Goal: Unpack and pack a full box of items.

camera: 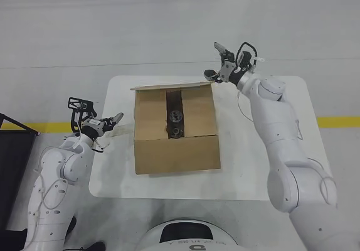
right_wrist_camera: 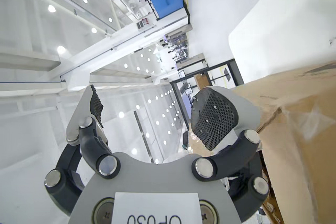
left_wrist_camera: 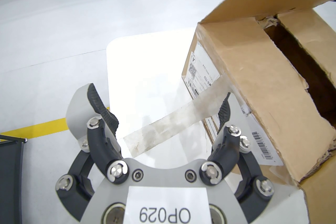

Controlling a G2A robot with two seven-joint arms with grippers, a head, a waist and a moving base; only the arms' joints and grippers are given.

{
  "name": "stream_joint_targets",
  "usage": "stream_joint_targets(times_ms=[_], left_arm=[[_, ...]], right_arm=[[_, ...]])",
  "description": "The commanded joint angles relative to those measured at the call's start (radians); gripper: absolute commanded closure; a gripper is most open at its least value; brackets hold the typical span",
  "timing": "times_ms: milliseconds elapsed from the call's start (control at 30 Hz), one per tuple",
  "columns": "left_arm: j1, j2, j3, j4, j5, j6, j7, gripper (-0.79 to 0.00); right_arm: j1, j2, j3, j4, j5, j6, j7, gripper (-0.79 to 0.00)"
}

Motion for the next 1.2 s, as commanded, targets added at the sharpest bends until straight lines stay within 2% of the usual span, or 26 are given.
stream_joint_targets(times_ms=[0, 100, 233, 567, 900, 1033, 1167], left_arm=[[0.000, 0.000, 0.000, 0.000, 0.000, 0.000, 0.000, -0.785], [0.000, 0.000, 0.000, 0.000, 0.000, 0.000, 0.000, -0.785], [0.000, 0.000, 0.000, 0.000, 0.000, 0.000, 0.000, -0.785], [0.007, 0.002, 0.002, -0.003, 0.018, -0.017, 0.018, -0.785], [0.031, 0.029, -0.048, 0.040, -0.014, -0.317, 0.021, -0.785], [0.047, 0.041, -0.046, 0.040, 0.112, -0.404, 0.058, -0.785], [0.078, 0.054, -0.042, 0.036, 0.219, -0.513, 0.160, -0.785]], right_arm=[[0.004, 0.007, -0.019, 0.009, -0.055, 0.020, 0.002, -0.785], [0.020, 0.011, -0.059, 0.030, -0.120, 0.040, 0.026, -0.785], [0.029, 0.017, -0.092, 0.048, -0.171, 0.012, 0.049, -0.785], [0.001, 0.039, -0.090, -0.008, -0.162, -0.039, 0.096, -0.785], [-0.026, 0.035, -0.146, -0.094, -0.176, 0.017, 0.033, -0.785], [-0.026, 0.035, -0.146, -0.094, -0.176, 0.017, 0.033, -0.785], [-0.026, 0.035, -0.146, -0.094, -0.176, 0.017, 0.033, -0.785]])
